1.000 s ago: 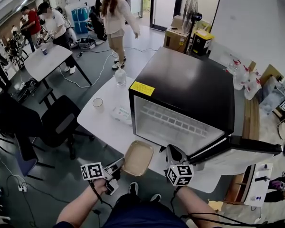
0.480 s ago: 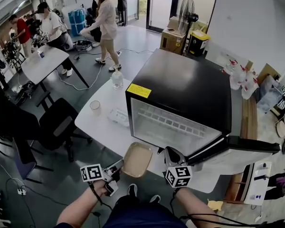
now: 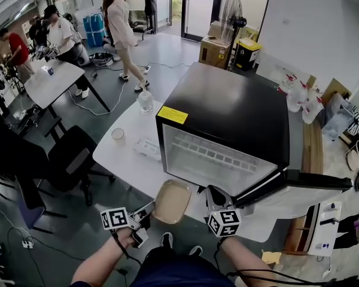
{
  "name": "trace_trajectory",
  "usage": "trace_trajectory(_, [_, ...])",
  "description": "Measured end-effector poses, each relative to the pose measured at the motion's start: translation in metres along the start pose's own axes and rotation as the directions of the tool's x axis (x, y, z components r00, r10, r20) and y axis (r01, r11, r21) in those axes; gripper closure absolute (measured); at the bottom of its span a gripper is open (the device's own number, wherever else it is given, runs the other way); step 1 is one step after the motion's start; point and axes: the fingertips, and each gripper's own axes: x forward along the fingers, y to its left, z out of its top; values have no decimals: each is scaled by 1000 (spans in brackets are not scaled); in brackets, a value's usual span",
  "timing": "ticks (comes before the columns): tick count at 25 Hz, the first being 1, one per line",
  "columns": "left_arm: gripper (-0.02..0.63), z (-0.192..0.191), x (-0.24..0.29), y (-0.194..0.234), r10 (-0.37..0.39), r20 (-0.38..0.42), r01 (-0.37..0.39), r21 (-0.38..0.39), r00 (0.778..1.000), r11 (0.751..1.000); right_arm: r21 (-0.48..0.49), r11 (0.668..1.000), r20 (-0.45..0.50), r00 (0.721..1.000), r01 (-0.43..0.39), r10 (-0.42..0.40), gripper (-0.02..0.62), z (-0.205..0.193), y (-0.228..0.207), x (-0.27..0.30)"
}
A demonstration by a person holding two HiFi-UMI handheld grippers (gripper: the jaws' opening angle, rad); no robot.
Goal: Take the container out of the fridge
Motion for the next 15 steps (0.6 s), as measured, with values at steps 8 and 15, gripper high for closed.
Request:
trace_trajectory(8, [555,-3,2,3,-1,-9,0,-23,1000,1000,-5,1000,3,1000,-3,3,589,-1,1,-2])
trace_trajectory(15, [555,-4,6,-2,-14,-20,14,5,1000,1000,-3,1000,6,1000,9,-9,589,0,-2,-6])
